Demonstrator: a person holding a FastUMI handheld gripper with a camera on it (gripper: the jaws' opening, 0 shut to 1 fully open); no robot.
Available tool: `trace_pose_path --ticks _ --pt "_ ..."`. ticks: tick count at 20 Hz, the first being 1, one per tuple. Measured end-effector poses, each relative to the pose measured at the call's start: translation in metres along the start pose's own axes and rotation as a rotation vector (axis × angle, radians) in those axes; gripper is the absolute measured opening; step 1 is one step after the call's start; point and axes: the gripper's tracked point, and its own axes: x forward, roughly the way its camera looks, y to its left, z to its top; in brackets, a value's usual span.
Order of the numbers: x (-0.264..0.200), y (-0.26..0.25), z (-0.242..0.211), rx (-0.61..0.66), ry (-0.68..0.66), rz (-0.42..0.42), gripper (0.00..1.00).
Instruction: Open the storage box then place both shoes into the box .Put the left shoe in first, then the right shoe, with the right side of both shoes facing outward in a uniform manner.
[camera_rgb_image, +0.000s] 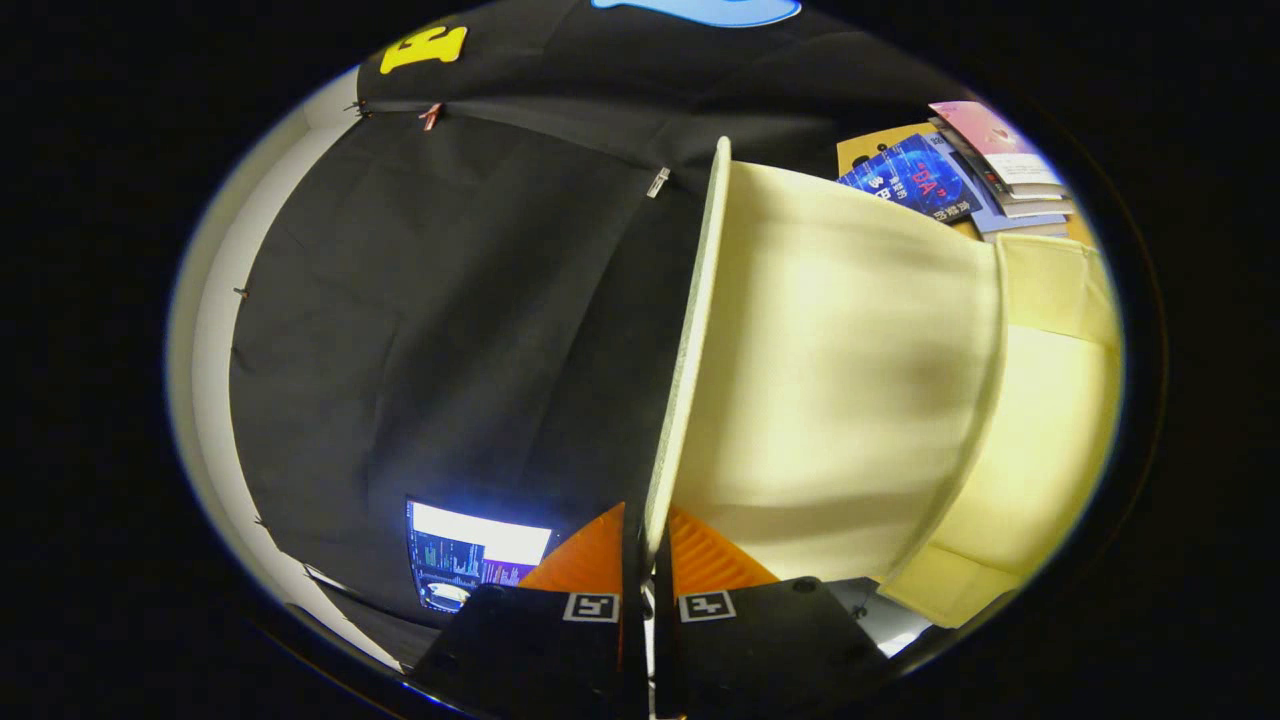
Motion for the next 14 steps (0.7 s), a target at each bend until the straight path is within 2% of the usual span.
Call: trace_pose_path --ticks 3,4,7,9,10,14 --pt "0.012 -0.004 -0.003 -0.032 -0.007 -0.019 0.08" --pt "0.009 -0.006 -0.004 -0.057 -0.012 -0.023 0.17" --pt "-0.018 -0.016 -0.009 -0.144 -0.032 -0.047 0.75" --pt "-0.049 -0.028 -0.002 -0.194 -0.069 -0.086 0.92" --pt "-0.064 -0.034 0.002 -0.217 -0.094 -0.109 0.98" --pt "-0.149 -0.077 0.029 -0.324 -0.216 -0.275 0.98"
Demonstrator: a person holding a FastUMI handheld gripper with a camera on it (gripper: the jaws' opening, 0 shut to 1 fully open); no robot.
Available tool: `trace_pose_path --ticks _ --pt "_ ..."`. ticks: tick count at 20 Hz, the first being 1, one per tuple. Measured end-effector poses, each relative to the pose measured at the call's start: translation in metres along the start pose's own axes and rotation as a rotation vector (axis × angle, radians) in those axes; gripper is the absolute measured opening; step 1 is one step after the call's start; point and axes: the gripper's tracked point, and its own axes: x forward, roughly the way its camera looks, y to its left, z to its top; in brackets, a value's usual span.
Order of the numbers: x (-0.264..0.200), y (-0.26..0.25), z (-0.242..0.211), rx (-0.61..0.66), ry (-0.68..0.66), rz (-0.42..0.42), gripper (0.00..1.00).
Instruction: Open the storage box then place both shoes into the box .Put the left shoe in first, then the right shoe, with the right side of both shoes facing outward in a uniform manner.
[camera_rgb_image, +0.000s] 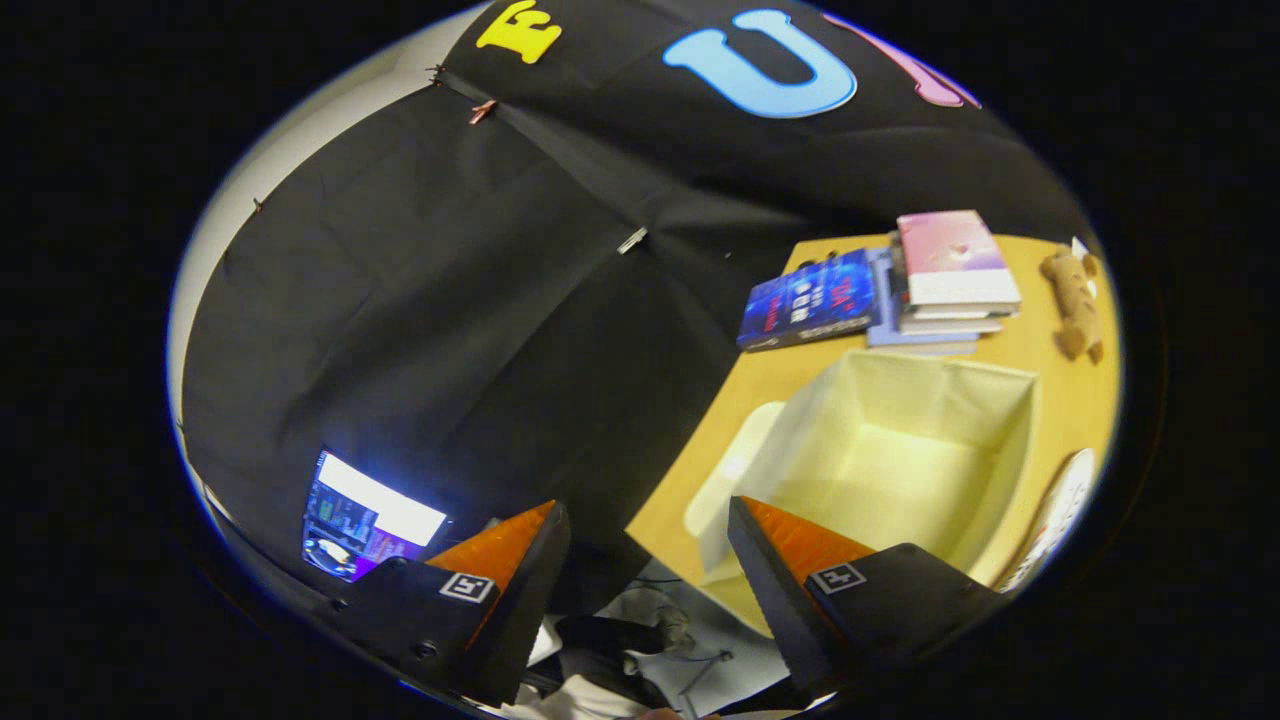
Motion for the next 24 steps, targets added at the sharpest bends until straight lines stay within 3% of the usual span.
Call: trace_pose_path --ticks 5,12,15,24 --pt "-0.085 -0.131 -0.003 -0.116 -0.029 -0.314 0.98" --pt "-0.171 -0.280 -0.048 -0.069 0.007 -0.568 0.98" --pt "-0.176 -0.324 -0.082 -0.053 0.074 -0.596 0.98" --pt "-0.141 -0.399 -0.141 -0.004 0.210 -0.571 0.98"
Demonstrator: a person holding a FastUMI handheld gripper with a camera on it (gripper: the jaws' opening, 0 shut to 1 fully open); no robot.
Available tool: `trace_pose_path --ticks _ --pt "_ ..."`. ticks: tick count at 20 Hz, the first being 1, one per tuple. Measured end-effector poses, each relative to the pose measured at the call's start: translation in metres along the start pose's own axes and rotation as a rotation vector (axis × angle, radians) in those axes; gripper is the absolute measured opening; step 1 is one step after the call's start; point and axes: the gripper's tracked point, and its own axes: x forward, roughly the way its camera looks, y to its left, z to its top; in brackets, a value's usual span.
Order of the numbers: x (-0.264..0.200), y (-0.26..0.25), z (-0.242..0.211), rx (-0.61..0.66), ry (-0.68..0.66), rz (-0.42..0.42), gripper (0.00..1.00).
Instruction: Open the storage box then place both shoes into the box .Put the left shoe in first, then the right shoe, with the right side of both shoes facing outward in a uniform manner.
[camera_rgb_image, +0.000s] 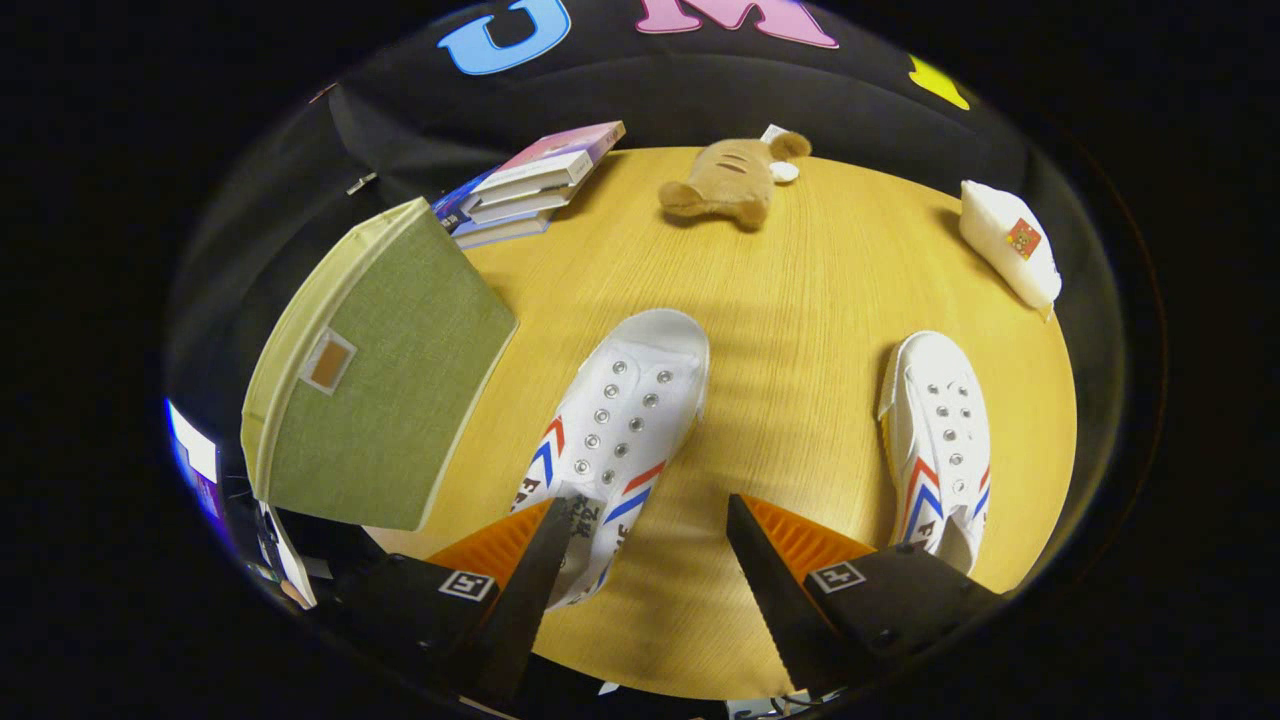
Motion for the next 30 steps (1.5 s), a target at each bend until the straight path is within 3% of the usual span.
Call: trace_pose_path --ticks 3,4,6,8,10,11,13,14,15,16,22,30 --pt "0.014 -0.003 0.000 0.022 0.001 -0.005 0.92" --pt "0.018 0.000 0.002 0.041 -0.002 0.006 0.81" --pt "0.024 0.004 0.001 0.052 0.007 0.014 0.75" --pt "0.031 0.009 -0.003 0.047 0.015 0.008 0.60" --pt "0.032 0.014 -0.004 0.073 0.023 -0.009 0.41" --pt "0.034 0.013 -0.005 0.090 0.025 -0.015 0.39" --pt "0.033 0.013 -0.005 0.154 0.022 -0.028 0.34" --pt "0.034 0.012 -0.006 0.197 0.019 -0.033 0.24" --pt "0.033 0.011 -0.004 0.253 0.008 -0.037 0.22" --pt "0.031 0.009 -0.003 0.295 -0.005 -0.040 0.10" --pt "0.012 0.018 0.010 0.354 -0.067 -0.090 0.07" --pt "-0.095 0.050 0.076 0.389 -0.246 -0.124 0.07"
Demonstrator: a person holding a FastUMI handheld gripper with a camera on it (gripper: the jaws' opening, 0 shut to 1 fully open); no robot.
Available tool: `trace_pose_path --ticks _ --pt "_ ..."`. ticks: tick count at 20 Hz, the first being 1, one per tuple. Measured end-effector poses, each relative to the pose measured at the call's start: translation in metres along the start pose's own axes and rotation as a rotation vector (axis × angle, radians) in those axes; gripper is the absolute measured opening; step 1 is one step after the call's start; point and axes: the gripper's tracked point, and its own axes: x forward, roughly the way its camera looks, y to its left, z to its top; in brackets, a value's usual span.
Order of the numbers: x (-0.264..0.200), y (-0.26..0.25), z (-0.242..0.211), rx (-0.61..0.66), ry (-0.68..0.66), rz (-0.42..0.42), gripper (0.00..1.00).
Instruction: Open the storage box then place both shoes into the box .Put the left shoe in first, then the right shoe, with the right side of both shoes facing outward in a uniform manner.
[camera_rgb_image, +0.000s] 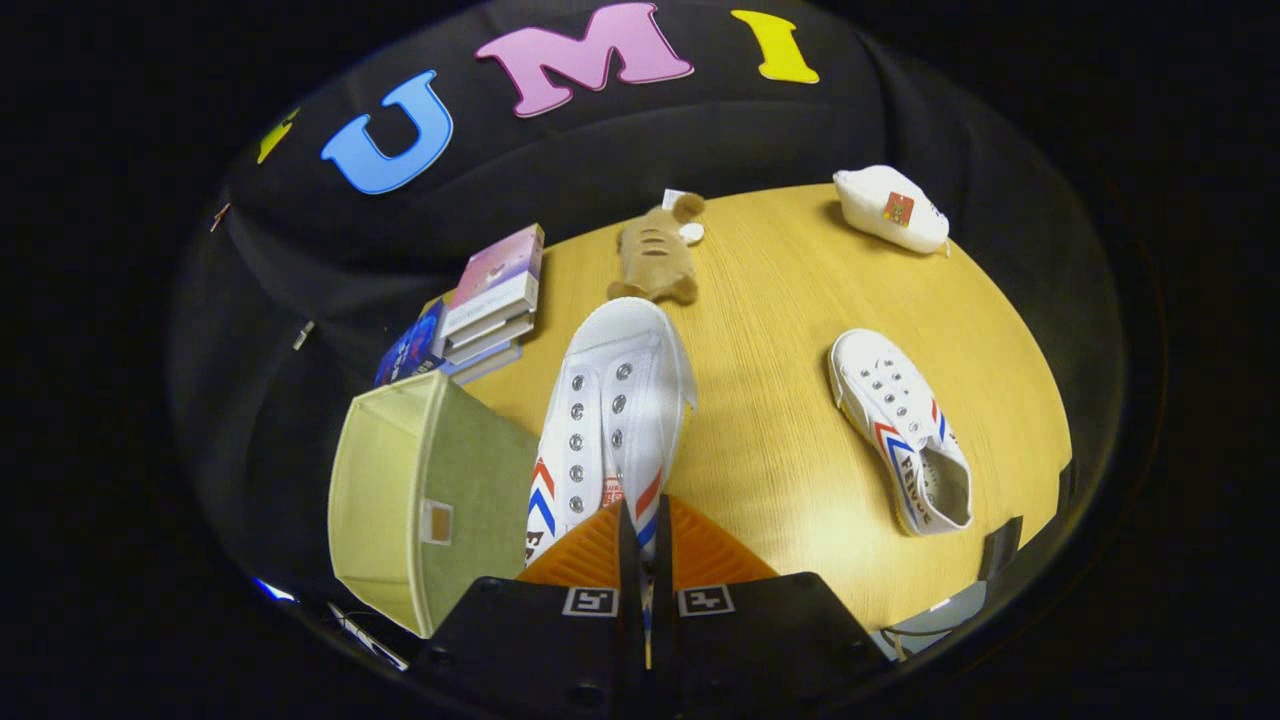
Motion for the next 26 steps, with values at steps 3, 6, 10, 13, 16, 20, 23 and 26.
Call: trace_pose_path --ticks 3,6,10,13,16,20,23,26 --pt "-0.034 0.036 0.017 0.020 -0.054 0.035 0.07" --pt "-0.052 0.079 0.019 0.037 -0.068 0.070 0.07" --pt "-0.053 0.141 0.009 0.028 -0.044 0.133 0.07" --pt "-0.038 0.180 -0.007 0.018 0.000 0.160 0.07" --pt "-0.022 0.212 -0.027 0.045 0.056 0.184 0.07" --pt "0.004 0.238 -0.053 -0.002 0.110 0.189 0.07" --pt "0.027 0.252 -0.068 -0.009 0.143 0.192 0.07" --pt "0.051 0.256 -0.080 -0.009 0.165 0.161 0.07"
